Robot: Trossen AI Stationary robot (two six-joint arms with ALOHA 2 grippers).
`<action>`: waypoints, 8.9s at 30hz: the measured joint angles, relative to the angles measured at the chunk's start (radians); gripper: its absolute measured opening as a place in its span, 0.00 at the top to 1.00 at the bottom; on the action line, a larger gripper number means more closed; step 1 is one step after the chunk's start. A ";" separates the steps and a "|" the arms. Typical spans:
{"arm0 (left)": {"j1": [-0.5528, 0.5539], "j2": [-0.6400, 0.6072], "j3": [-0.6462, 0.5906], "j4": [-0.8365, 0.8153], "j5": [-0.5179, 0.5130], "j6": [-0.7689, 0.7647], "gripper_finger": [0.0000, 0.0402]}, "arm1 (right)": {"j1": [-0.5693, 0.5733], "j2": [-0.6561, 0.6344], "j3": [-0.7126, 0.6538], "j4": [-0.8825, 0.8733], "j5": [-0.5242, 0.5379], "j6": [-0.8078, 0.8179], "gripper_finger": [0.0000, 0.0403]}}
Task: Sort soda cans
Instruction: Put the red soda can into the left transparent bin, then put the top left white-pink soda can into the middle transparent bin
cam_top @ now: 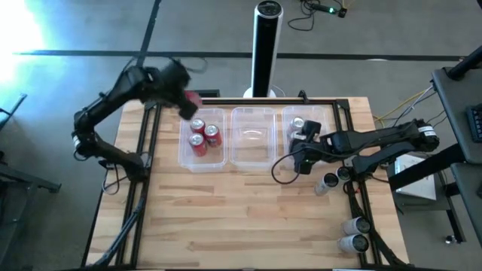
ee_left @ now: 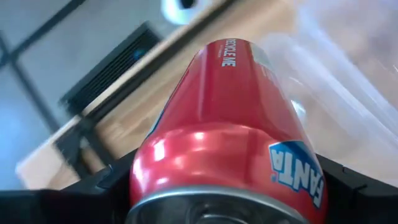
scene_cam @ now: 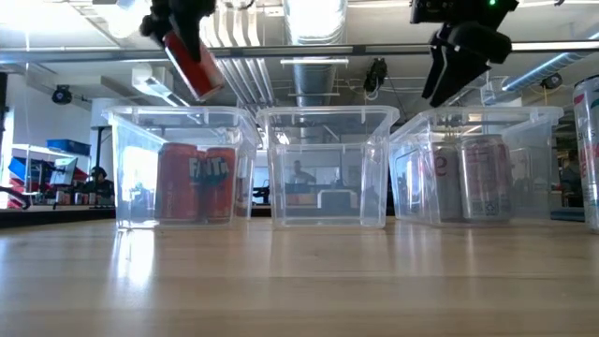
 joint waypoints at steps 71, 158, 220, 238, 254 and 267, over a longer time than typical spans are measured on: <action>-0.362 0.436 -0.182 0.104 0.066 0.165 0.21 | 0.000 0.000 0.104 0.006 -0.027 0.003 0.09; -1.188 0.302 -0.726 2.071 -0.347 0.490 0.13 | 0.534 0.103 0.270 -0.622 -0.347 0.721 0.09; -1.253 0.334 -0.965 2.969 -0.516 0.422 0.16 | 0.349 0.055 0.121 -0.292 -0.632 0.883 0.39; -1.290 0.235 -1.052 3.032 -0.243 0.532 0.16 | 0.226 0.539 1.114 -0.439 -0.433 0.480 0.39; -1.341 0.165 -1.173 3.030 -0.245 0.526 0.16 | -0.280 0.807 1.299 -0.531 -0.346 0.185 0.39; -1.341 0.173 -1.161 2.982 -0.419 0.565 0.16 | -0.434 1.002 1.299 -0.450 -0.486 0.175 0.37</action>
